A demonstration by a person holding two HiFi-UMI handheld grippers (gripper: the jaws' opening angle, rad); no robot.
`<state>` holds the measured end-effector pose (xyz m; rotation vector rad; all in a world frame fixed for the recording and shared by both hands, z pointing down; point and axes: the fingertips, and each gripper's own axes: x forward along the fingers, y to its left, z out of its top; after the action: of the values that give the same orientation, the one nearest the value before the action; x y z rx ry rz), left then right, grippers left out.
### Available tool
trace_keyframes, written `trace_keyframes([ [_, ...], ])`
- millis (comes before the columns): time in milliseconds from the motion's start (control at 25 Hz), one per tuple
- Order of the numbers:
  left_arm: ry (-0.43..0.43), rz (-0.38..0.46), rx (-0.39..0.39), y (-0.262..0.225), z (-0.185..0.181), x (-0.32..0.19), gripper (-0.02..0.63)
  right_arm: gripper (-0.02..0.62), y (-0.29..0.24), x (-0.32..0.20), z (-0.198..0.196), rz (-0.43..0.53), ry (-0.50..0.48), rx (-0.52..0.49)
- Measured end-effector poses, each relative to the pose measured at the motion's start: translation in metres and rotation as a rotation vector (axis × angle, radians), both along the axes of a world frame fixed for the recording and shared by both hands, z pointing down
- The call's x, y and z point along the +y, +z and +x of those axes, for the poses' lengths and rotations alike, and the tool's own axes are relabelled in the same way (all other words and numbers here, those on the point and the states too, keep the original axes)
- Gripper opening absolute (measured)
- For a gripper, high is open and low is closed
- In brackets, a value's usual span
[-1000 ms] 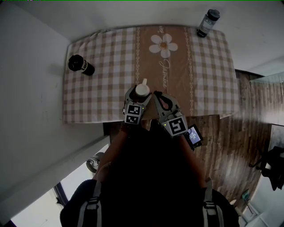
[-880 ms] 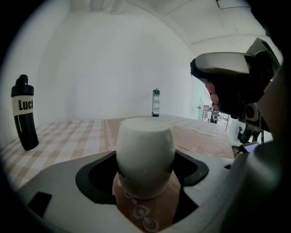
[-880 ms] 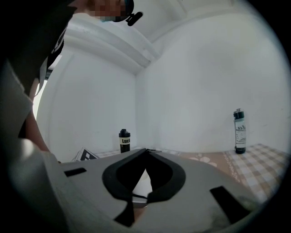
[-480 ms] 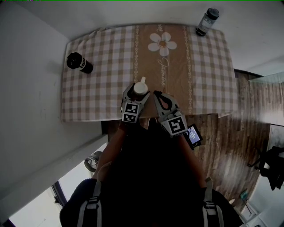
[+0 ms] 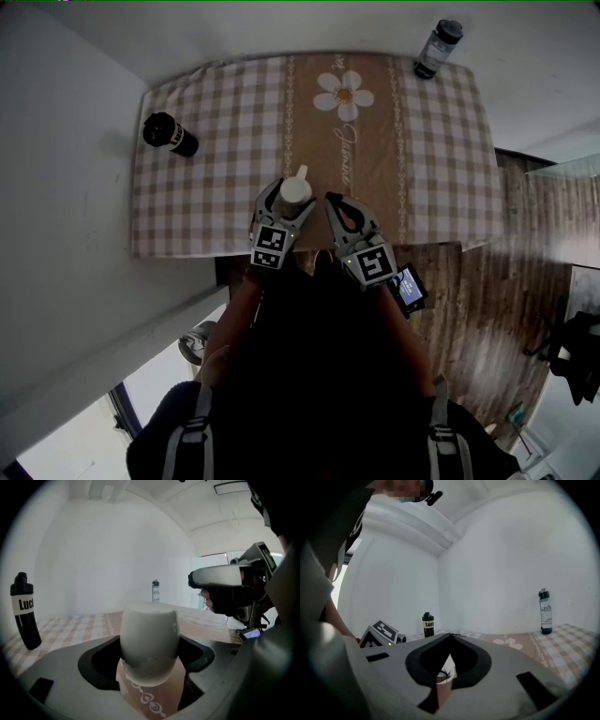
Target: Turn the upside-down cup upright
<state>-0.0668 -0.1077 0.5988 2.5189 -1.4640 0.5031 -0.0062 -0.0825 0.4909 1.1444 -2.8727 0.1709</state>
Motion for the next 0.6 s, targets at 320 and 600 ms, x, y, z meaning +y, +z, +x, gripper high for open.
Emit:
trace_keyframes([
  [320,0.042,0.093,0.075,-0.062,-0.007,0.01,0.382,0.005,0.01,-0.002,0.006,-0.091,0.016,-0.07],
  [600,0.044,0.106,0.104,-0.094,-0.01,0.015,0.382,0.005,0.012,-0.003,0.002,-0.121,-0.004,-0.112],
])
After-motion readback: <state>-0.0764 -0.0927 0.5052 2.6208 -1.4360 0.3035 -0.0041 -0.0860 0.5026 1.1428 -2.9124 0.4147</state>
